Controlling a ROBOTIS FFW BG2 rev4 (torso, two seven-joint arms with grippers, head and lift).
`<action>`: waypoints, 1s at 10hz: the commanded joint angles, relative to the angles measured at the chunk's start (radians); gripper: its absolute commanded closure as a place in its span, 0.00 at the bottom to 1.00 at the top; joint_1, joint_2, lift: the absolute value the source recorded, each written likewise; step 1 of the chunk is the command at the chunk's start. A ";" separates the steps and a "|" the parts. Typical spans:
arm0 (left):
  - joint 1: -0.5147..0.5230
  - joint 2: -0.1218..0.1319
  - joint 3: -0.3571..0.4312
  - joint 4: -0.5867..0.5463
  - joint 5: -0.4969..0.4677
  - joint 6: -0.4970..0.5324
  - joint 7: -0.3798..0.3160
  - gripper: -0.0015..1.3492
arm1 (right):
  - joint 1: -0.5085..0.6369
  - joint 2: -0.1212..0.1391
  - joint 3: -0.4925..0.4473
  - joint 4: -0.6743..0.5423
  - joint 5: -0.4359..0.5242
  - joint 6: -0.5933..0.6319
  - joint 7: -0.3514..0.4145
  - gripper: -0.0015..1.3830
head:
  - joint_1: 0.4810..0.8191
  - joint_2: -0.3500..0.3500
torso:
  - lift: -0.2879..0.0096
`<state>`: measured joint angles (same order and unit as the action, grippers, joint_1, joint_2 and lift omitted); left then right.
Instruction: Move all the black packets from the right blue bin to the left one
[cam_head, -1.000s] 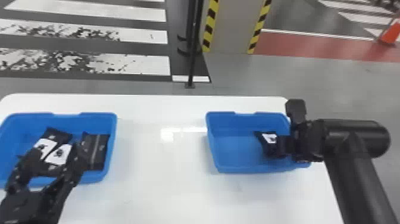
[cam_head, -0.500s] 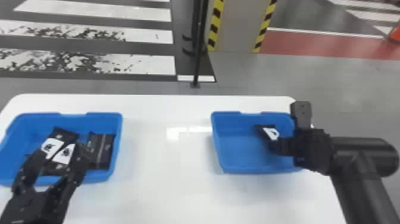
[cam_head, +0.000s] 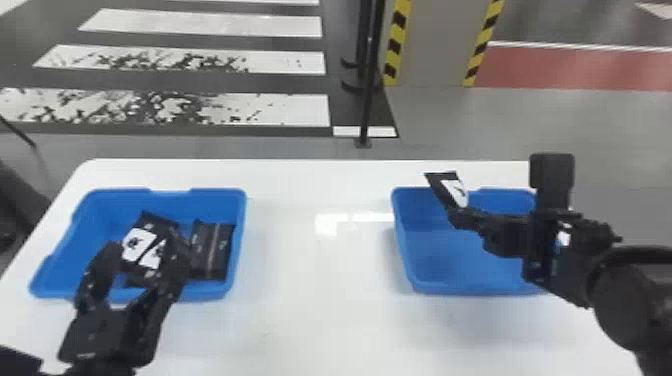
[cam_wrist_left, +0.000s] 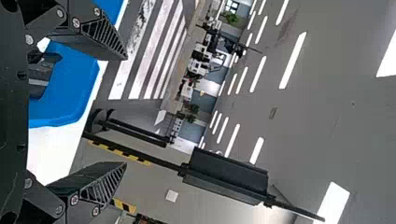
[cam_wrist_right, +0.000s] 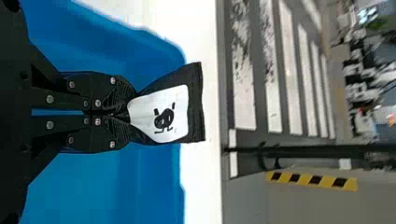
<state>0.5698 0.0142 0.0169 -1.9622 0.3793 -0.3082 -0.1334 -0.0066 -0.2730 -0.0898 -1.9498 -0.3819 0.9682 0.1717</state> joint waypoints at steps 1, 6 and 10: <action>-0.010 0.004 -0.017 0.000 0.002 0.001 0.000 0.18 | 0.002 0.000 0.038 0.000 -0.077 -0.136 0.094 0.90 | 0.63 0.47 | 0.50; -0.059 0.035 -0.111 -0.066 0.030 0.109 -0.003 0.19 | -0.040 -0.026 0.367 0.066 -0.262 -0.308 0.173 0.90 | 0.63 0.73 | 0.50; -0.081 0.044 -0.133 -0.106 0.037 0.225 -0.022 0.19 | -0.104 -0.041 0.521 0.103 -0.334 -0.362 0.172 0.90 | 0.63 0.80 | 0.50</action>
<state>0.4902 0.0572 -0.1127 -2.0668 0.4168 -0.0944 -0.1554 -0.1029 -0.3137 0.4109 -1.8500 -0.7043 0.6072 0.3450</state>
